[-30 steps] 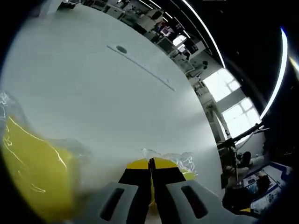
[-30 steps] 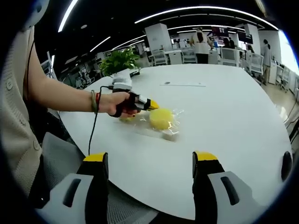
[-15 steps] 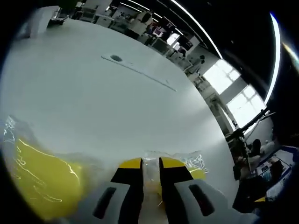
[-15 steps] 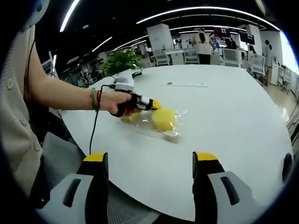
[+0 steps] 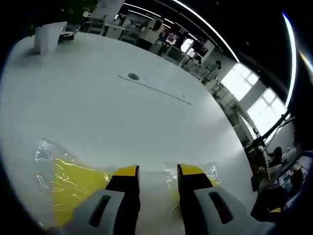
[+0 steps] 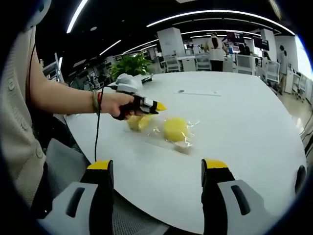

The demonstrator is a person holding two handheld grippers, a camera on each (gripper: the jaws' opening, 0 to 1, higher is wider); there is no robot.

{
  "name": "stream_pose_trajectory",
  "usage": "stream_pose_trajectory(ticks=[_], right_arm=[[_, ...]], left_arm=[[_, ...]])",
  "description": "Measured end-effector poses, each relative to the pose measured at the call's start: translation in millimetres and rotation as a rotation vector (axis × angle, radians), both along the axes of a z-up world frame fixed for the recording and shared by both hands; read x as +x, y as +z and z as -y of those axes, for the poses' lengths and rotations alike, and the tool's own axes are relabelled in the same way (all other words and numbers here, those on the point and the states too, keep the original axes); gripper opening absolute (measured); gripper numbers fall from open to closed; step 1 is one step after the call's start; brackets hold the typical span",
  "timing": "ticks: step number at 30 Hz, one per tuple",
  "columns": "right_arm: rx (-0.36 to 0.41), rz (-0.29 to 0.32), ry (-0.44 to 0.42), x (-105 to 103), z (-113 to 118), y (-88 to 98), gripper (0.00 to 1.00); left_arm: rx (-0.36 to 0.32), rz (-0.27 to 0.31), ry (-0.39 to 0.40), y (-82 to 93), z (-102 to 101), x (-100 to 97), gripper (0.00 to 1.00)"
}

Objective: Compare the silicone blocks by pressing each to a similar depth, holding the contact briefly, and releasing to observe deformation and rebound differences across the visible hardness samples.

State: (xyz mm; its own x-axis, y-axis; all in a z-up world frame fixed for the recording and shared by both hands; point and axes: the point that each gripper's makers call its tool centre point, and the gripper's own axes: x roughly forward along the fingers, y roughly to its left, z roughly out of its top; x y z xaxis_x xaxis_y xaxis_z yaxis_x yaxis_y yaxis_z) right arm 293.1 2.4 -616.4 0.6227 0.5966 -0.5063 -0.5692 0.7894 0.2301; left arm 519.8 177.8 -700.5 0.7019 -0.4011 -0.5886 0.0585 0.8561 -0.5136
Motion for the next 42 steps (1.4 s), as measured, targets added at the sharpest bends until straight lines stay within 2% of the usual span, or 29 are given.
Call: stream_pose_trajectory(ticks=[4, 6, 7, 9, 12, 15, 16, 20, 24, 28, 31, 34, 42], right_arm=[[-0.009, 0.009, 0.006, -1, 0, 2.7, 0.68], [-0.008, 0.017, 0.013, 0, -2, 5.5, 0.68], [-0.007, 0.017, 0.017, 0, -3, 6.7, 0.69], [-0.009, 0.034, 0.033, 1, -6, 11.6, 0.69], [-0.013, 0.050, 0.043, 2, -6, 17.8, 0.70], [-0.018, 0.066, 0.049, 2, -8, 23.3, 0.70], [-0.017, 0.069, 0.045, 3, -9, 25.1, 0.71], [-0.023, 0.079, 0.034, 4, -14, 28.5, 0.71], [-0.028, 0.090, 0.036, 5, -22, 31.4, 0.71], [-0.024, 0.096, 0.041, 4, -30, 32.8, 0.70], [-0.028, 0.092, 0.048, 2, -34, 32.0, 0.71], [-0.019, 0.086, 0.042, -2, -39, 31.6, 0.70], [0.015, 0.077, -0.012, -8, -42, 28.2, 0.71]], left_arm=[[-0.016, 0.041, 0.002, 18.7, -5, -3.9, 0.27], [-0.014, 0.079, -0.003, 31.8, -9, -6.5, 0.26], [-0.014, 0.119, -0.003, 41.6, -12, -6.6, 0.26], [-0.013, 0.137, -0.003, 52.3, -18, -11.9, 0.25], [-0.010, 0.195, -0.017, 68.4, -24, -17.1, 0.27], [0.008, 0.226, -0.026, 81.3, -33, -25.3, 0.29], [0.022, 0.272, -0.028, 90.6, -38, -26.9, 0.30], [0.060, 0.333, -0.057, 109.3, -49, -42.1, 0.33], [0.080, 0.364, -0.072, 120.4, -58, -56.1, 0.38], [0.130, 0.422, -0.096, 134.7, -73, -75.8, 0.40], [0.147, 0.447, -0.110, 143.4, -81, -90.0, 0.45], [0.158, 0.456, -0.124, 149.4, -88, -104.7, 0.50], [0.151, 0.475, -0.150, 154.7, -108, -153.2, 0.53]])
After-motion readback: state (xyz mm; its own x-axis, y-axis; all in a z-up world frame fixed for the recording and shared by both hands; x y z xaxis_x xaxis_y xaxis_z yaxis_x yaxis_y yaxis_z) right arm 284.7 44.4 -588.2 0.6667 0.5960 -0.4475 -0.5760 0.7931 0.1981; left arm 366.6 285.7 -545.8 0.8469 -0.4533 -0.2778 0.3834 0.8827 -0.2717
